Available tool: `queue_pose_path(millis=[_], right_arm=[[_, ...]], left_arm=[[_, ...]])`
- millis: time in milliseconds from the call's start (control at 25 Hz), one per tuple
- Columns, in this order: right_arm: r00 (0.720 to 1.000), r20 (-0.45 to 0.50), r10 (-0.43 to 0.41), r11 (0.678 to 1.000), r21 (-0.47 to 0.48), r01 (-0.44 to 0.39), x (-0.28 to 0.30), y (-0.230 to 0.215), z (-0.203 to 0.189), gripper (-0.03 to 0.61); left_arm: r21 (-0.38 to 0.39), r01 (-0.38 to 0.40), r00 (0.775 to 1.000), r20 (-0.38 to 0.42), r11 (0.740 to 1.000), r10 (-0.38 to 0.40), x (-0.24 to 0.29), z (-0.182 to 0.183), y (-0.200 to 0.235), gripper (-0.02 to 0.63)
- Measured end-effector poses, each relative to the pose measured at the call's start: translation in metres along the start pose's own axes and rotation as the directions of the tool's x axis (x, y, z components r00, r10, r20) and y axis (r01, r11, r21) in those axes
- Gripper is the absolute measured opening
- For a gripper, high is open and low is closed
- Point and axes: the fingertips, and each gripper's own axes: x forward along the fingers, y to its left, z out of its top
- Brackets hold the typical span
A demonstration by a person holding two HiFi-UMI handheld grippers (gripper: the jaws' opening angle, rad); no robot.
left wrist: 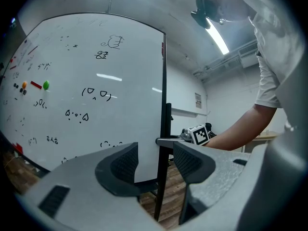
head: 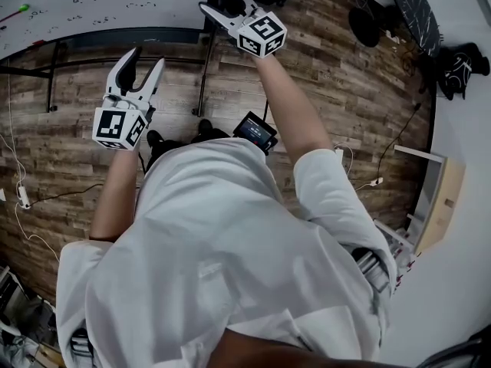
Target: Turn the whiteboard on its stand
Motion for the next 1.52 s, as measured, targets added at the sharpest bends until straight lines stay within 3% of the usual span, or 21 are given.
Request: queue_pose_path(millis=[600, 800, 1000, 1080, 1160, 1360, 1520], right_arm=[[0.997, 0.005, -0.078, 0.995, 0.059, 0.078, -0.036, -0.007, -0.008, 0.176], [0.993, -0.039, -0.11, 0.992, 0.058, 0.112, -0.042, -0.011, -0.013, 0.183], [0.975, -0.102, -0.198, 0.978, 0.049, 0.204, -0.033, -0.004, -0.012, 0.194], [0.961, -0.104, -0.255, 0.964, 0.054, 0.261, -0.039, -0.002, -0.012, 0.254], [0.931, -0.1, -0.352, 0.933, 0.049, 0.358, -0.048, -0.005, -0.01, 0.255], [0.819, -0.095, -0.566, 0.822, -0.001, 0.569, -0.064, 0.009, 0.003, 0.227], [0.675, -0.102, -0.731, 0.68, -0.016, 0.733, -0.073, 0.049, 0.011, 0.187]], left_arm=[[-0.005, 0.043, 0.999, 0.003, 0.999, -0.043, 0.001, 0.005, -0.009, 0.233], [-0.015, 0.066, 0.998, -0.001, 0.998, -0.066, 0.001, 0.001, -0.002, 0.233], [-0.024, 0.093, 0.996, 0.003, 0.995, -0.093, -0.013, 0.006, 0.029, 0.233], [-0.023, 0.096, 0.995, 0.009, 0.995, -0.096, -0.018, 0.007, 0.038, 0.233], [-0.026, 0.099, 0.995, 0.014, 0.995, -0.099, -0.026, 0.009, 0.055, 0.233], [-0.028, 0.129, 0.992, 0.005, 0.991, -0.129, -0.053, 0.011, 0.11, 0.233], [-0.013, 0.146, 0.989, -0.001, 0.989, -0.146, -0.077, 0.007, 0.153, 0.233]])
